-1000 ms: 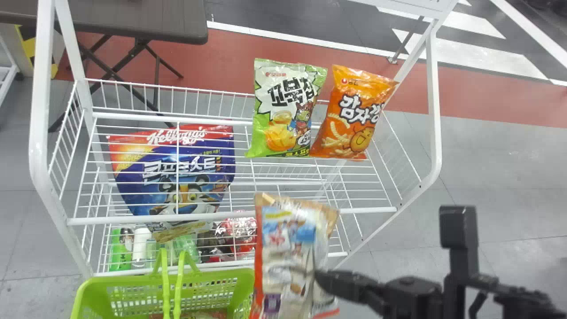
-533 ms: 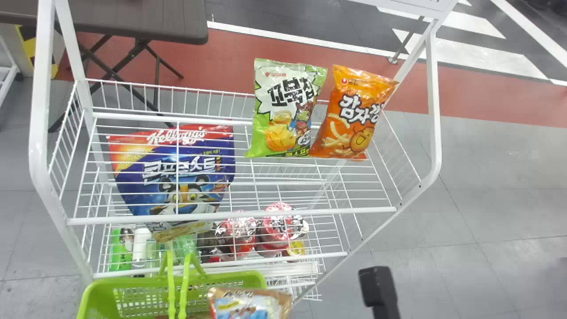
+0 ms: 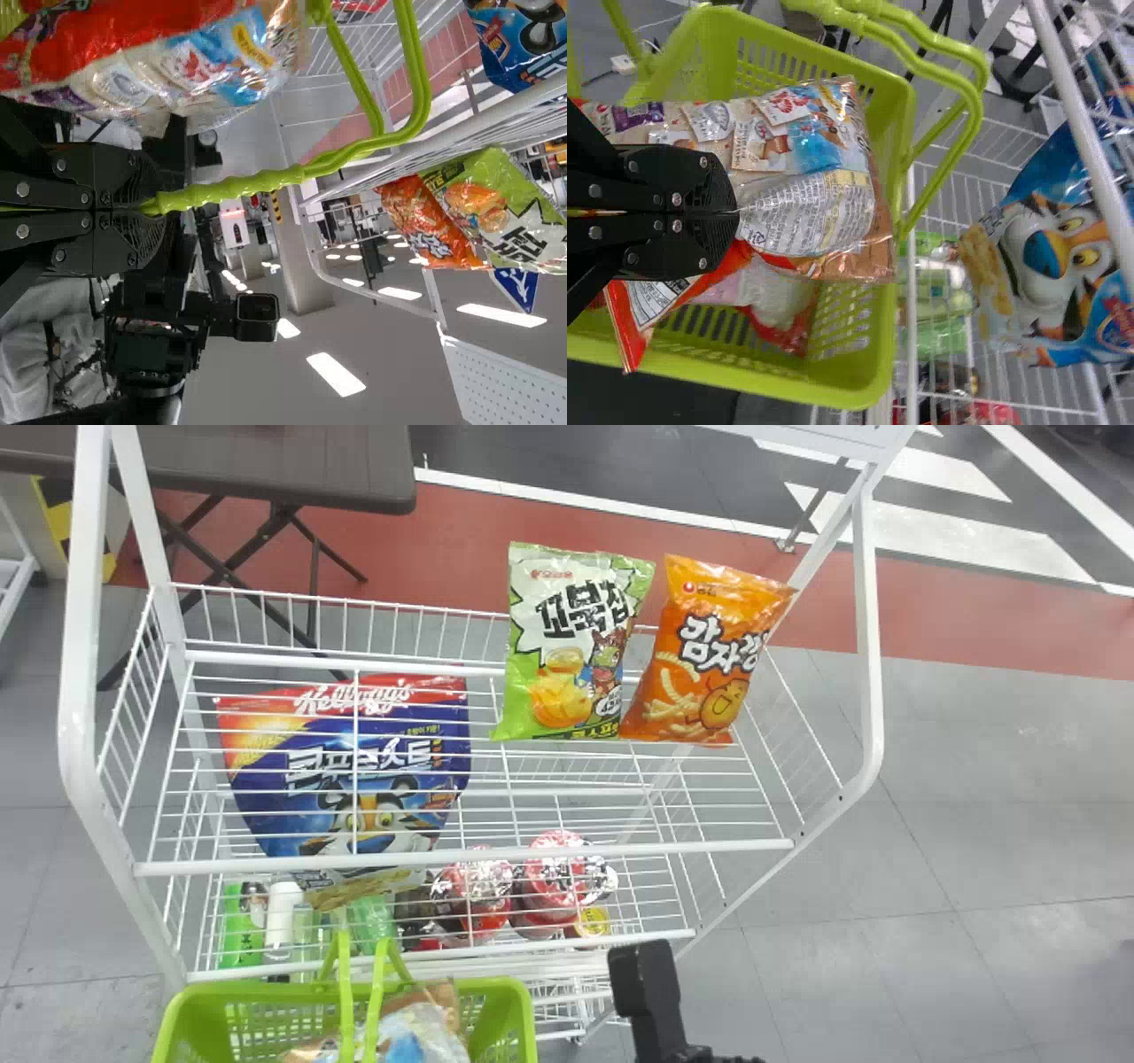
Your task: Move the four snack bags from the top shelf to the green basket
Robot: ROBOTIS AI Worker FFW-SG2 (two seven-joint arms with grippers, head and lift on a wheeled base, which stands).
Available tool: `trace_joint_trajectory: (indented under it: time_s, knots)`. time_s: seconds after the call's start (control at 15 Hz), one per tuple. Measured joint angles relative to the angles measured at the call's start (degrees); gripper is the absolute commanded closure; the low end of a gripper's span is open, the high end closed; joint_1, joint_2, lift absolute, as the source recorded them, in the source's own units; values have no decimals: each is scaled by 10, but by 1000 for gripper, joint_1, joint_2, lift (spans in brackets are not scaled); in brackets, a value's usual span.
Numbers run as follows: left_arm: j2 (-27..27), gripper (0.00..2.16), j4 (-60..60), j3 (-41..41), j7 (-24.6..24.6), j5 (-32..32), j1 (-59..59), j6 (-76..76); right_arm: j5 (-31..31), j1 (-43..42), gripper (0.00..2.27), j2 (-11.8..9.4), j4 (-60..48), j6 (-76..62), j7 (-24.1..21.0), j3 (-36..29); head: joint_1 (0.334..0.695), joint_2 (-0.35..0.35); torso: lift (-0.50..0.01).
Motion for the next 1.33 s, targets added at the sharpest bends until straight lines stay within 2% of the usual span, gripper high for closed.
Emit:
trace_joint_trajectory:
  time_s: [0.13, 0.2, 0.47, 0.53, 0.67, 0.8, 1.07, 1.2, 1.33]
  knots:
    - [0, 1663, 0, -1, -1, 0, 0, 0, -8, 2, 2219, 3, 18, -67, -9, 12, 695, -264, 0]
    - [0, 1663, 0, -1, -1, 0, 0, 0, -9, 1, 2219, 5, 24, -78, -9, 18, 695, -228, 0]
    - [0, 1663, 0, -4, 2, -1, -1, 0, -7, 1, 2175, 4, 47, -85, 3, 46, 695, -171, 0]
    - [0, 1663, 0, -5, 2, -2, -2, 0, -6, 2, 1723, 2, 48, -79, 6, 52, 695, -159, 0]
    - [0, 1663, 0, -6, 3, -2, -3, 0, -7, 4, -1, -1, 51, -71, 9, 55, 695, -151, 0]
    - [1, 1663, 1, -7, 2, -2, -3, 0, -9, 6, -1, -1, 55, -83, 9, 42, 695, -175, 0]
    - [1, 1663, 0, -10, 4, -2, -4, 0, -8, -5, 56, -1, 51, -109, 5, 1, 695, -280, 0]
    - [1, 1666, 0, -12, 4, -3, -4, 0, -4, -14, 56, 1, 55, -191, -28, -11, 695, -305, 0]
    - [1, 1663, 0, -13, 3, -4, -3, 0, -3, -39, 63, 4, 72, -309, -87, -14, 695, -318, 0]
